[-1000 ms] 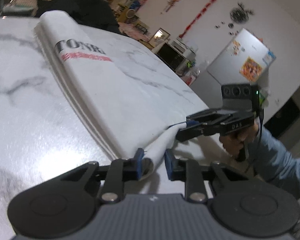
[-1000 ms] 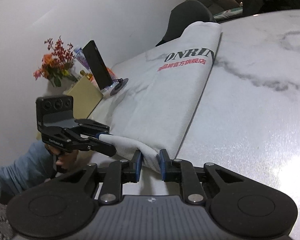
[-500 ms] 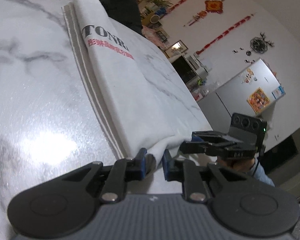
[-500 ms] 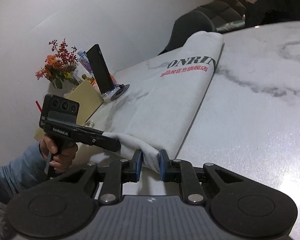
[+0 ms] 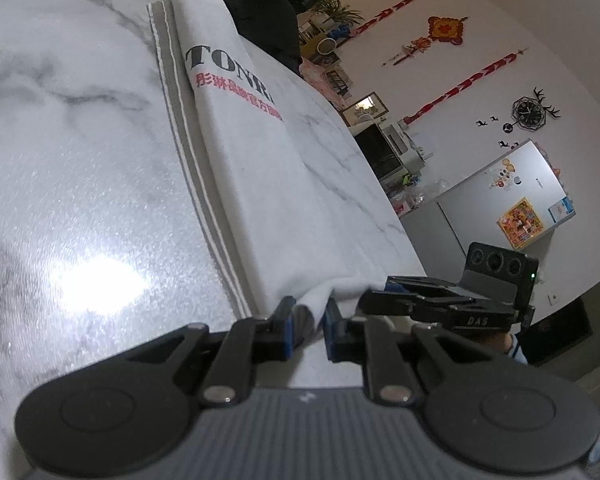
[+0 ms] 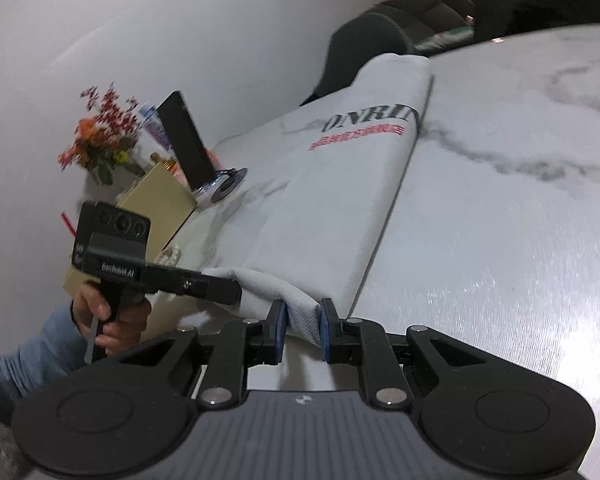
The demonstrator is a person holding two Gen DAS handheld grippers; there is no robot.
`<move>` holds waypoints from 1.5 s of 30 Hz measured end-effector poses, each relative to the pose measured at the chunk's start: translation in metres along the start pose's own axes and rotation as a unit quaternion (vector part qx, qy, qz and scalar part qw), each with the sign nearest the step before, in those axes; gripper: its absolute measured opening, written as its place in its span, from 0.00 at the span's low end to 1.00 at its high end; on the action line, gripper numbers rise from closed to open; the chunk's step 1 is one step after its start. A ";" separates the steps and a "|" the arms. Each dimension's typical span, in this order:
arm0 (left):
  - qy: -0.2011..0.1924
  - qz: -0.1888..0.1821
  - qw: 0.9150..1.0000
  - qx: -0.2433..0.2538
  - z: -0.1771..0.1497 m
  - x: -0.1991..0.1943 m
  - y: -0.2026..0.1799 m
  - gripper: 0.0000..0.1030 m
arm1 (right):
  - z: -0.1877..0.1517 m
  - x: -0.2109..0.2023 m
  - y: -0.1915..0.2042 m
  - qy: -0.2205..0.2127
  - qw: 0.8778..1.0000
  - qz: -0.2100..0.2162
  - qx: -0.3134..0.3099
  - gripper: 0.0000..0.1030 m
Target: Fold shopping bag
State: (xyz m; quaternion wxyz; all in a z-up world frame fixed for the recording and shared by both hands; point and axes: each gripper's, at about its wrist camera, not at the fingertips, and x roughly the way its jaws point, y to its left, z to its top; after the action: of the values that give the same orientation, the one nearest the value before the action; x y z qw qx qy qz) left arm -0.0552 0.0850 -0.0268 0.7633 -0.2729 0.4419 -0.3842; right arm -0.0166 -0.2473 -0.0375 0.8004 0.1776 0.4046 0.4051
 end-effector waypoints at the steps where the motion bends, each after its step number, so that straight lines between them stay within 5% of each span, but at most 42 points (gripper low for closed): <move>1: -0.001 0.002 1.000 0.000 0.000 0.000 0.000 0.14 | 0.000 0.000 0.000 0.000 1.000 -0.003 0.010 0.15; 7: -0.011 0.006 1.000 -0.010 -0.003 0.001 -0.001 0.13 | -0.003 0.001 0.007 -0.003 0.998 -0.023 0.051 0.15; 24: -0.010 0.003 1.000 -0.027 -0.002 0.002 0.004 0.13 | -0.020 0.002 0.035 -0.031 0.992 -0.064 -0.108 0.14; 35: -0.016 0.007 0.998 -0.053 -0.004 -0.002 0.010 0.12 | -0.005 0.001 -0.010 -0.009 0.996 0.005 0.091 0.12; 40: -0.003 0.007 0.995 -0.102 0.000 0.000 0.017 0.10 | -0.009 -0.005 0.034 -0.045 0.995 -0.082 -0.038 0.17; 45: 0.012 0.007 0.992 -0.128 0.005 0.005 0.024 0.09 | -0.027 -0.008 0.085 -0.101 0.953 -0.192 -0.212 0.19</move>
State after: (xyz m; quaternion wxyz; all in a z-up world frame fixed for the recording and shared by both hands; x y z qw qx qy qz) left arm -0.0409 0.0946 -0.0451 0.7192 -0.3606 0.4985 -0.3226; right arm -0.0836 -0.2032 0.0019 0.9190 -0.0376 0.2532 0.3000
